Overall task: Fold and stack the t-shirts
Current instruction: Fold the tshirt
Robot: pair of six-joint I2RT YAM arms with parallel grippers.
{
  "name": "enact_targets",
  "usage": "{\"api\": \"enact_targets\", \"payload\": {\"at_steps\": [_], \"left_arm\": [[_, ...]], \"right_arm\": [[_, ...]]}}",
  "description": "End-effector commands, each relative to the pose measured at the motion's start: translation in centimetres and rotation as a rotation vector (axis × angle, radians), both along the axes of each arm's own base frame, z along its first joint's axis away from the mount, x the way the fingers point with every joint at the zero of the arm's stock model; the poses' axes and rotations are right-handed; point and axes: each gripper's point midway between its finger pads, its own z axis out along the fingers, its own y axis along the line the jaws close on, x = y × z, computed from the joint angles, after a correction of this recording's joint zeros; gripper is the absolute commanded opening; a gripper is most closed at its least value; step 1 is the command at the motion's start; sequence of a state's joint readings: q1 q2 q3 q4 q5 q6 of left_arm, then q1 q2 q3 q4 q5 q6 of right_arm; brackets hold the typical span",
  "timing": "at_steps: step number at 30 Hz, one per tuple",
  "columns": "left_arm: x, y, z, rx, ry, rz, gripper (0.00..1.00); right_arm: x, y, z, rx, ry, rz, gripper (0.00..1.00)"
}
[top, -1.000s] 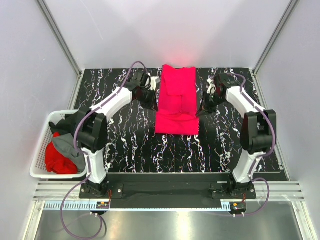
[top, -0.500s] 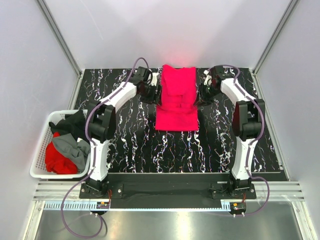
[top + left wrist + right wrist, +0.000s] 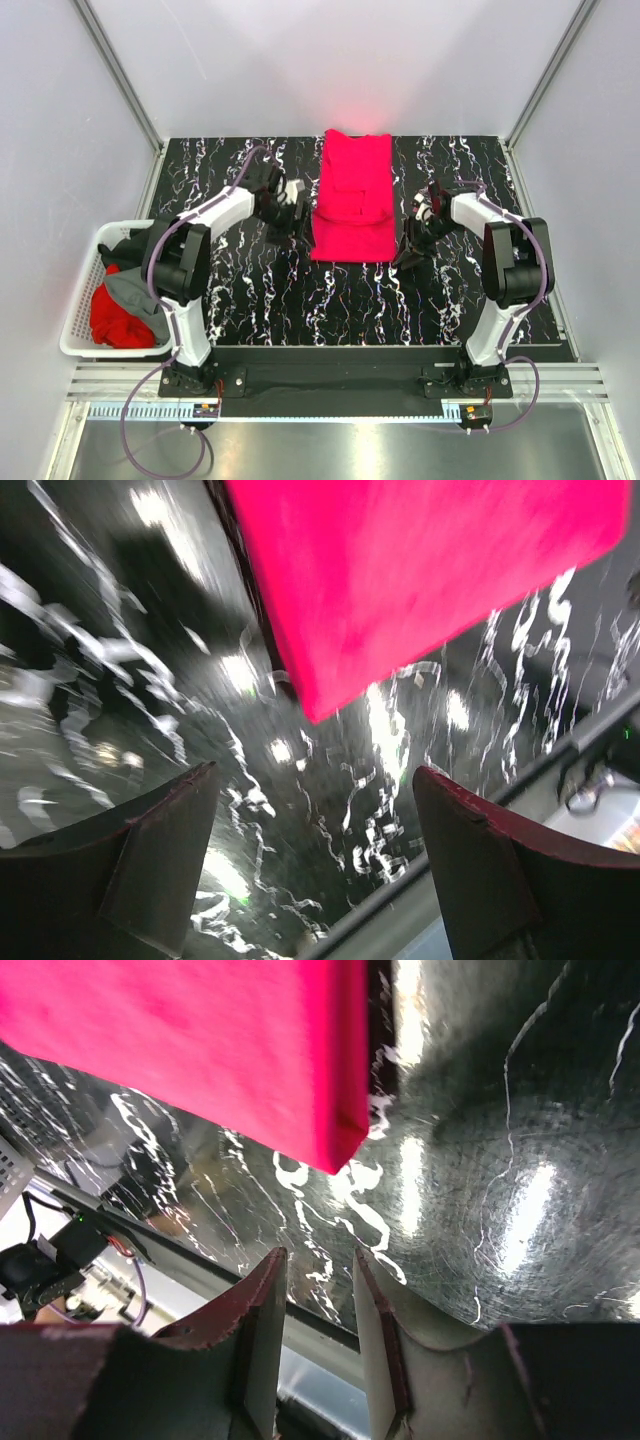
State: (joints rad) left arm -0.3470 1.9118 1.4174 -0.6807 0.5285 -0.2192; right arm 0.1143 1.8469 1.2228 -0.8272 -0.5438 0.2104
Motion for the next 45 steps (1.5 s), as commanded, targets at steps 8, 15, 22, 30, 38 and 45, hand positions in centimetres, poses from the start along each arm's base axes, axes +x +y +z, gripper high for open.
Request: {"api": "enact_targets", "payload": {"at_steps": [8, 15, 22, 30, 38, 45], "left_arm": [[-1.4, -2.6, -2.0, -0.078, 0.093, -0.037, 0.81], [-0.4, -3.0, -3.5, -0.061, 0.112, -0.036, 0.78], [0.4, -3.7, -4.1, -0.075, 0.117, -0.047, 0.62], [-0.9, -4.2, -4.3, -0.097, 0.141, -0.074, 0.50], [-1.9, -4.9, -4.1, -0.106, 0.139, -0.112, 0.34], [-2.2, -4.4, -3.2, -0.079, 0.094, -0.138, 0.00]], "right_arm": [[2.6, 0.7, -0.7, 0.031, -0.013, -0.007, 0.41], [3.9, 0.7, -1.9, 0.024, 0.000, -0.011, 0.41], [4.0, 0.6, -2.9, 0.008, 0.022, -0.015, 0.42], [3.4, 0.4, -3.3, 0.001, 0.031, -0.020, 0.31], [4.0, 0.9, -3.3, 0.031, 0.009, -0.019, 0.25], [5.3, 1.4, -1.9, 0.069, -0.048, -0.003, 0.00]]}}
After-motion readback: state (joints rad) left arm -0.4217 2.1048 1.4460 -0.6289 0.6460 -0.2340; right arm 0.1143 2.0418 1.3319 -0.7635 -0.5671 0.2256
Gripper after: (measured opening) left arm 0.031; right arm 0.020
